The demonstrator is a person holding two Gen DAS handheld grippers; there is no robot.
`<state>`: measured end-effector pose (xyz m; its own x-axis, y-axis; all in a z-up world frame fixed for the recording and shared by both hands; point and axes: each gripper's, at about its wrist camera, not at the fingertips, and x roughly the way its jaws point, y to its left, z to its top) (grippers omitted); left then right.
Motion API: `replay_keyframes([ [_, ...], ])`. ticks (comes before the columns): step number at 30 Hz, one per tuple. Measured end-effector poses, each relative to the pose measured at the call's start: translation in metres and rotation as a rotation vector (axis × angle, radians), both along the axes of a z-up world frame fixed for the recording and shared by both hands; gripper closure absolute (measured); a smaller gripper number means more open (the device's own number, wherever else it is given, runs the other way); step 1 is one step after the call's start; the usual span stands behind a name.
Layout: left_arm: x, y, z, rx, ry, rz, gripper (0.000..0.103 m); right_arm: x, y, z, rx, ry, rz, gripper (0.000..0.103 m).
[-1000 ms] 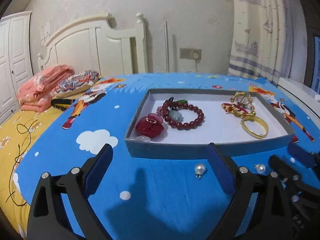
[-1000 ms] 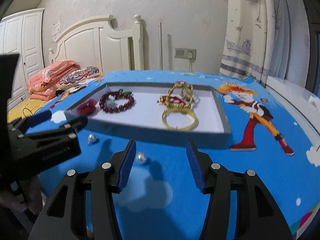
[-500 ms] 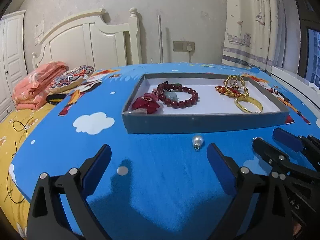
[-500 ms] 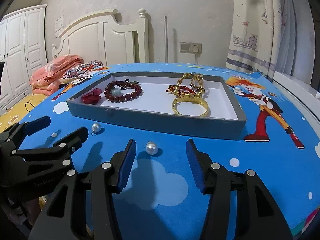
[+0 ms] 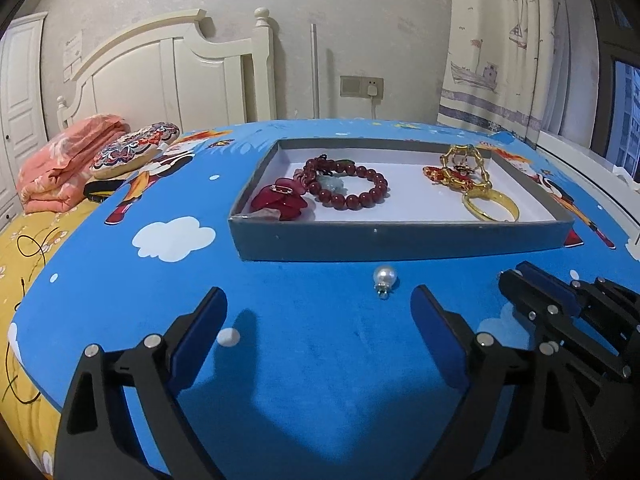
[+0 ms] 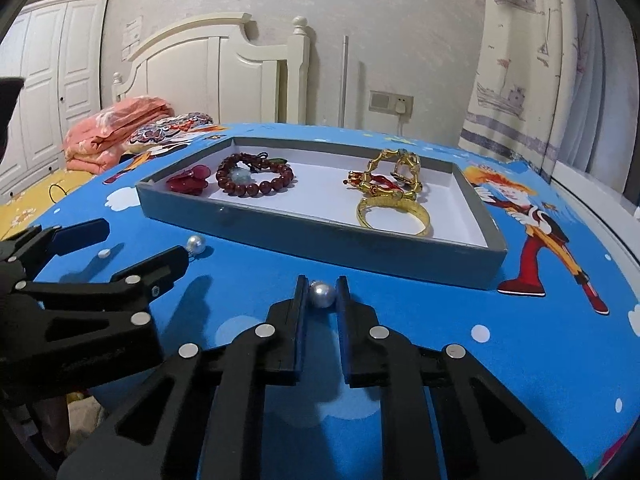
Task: Organize jewelry
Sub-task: 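Grasp a loose white pearl with the right tool, then grasp the second white pearl with the left tool while the right tool holds its pearl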
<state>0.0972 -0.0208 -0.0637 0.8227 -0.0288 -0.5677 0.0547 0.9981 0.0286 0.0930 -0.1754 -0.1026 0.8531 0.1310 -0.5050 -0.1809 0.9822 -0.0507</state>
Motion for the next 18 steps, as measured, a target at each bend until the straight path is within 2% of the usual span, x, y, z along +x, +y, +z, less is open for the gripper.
replay_keyframes([
  [12,0.003,-0.008,-0.002,-0.005,0.022,-0.007,0.014,-0.009,-0.017,0.004,0.053,-0.011,-0.023,0.09],
  [18,0.01,-0.017,-0.003,-0.022,0.055,-0.012,0.028,-0.012,-0.03,0.004,0.084,-0.018,-0.045,0.09],
])
